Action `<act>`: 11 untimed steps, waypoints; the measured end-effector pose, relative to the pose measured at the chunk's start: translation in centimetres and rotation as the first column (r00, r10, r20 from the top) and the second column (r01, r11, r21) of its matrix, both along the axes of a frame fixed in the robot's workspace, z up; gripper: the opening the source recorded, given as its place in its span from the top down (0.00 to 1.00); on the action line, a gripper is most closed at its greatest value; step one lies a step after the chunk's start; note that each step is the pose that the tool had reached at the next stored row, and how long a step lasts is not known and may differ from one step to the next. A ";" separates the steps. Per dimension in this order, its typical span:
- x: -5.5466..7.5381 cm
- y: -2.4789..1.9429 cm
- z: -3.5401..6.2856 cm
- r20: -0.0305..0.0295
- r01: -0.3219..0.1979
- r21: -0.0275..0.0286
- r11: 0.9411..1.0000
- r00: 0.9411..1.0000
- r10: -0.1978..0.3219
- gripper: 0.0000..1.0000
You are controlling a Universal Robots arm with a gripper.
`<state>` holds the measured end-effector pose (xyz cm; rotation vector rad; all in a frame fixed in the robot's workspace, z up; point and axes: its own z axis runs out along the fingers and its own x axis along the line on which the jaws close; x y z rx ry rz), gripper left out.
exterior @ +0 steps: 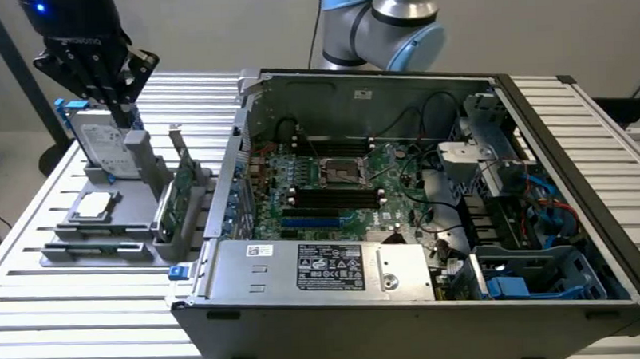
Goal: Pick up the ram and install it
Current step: 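Reach for the ram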
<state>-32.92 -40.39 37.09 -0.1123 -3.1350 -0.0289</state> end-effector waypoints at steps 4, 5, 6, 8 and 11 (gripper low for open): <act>-1.8 0.00 -0.26 0.000 0.000 -0.005 1.000 1.000 0.000 0.89; -2.2 0.00 -0.32 0.000 0.000 -0.006 1.000 1.000 0.000 0.89; -2.7 -0.01 -0.38 0.000 0.000 -0.007 1.000 1.000 0.000 0.89; -3.6 -0.01 -0.49 0.000 0.000 -0.009 1.000 1.000 0.000 0.89; -4.7 -0.05 -0.65 0.000 0.000 -0.011 1.000 1.000 0.000 0.89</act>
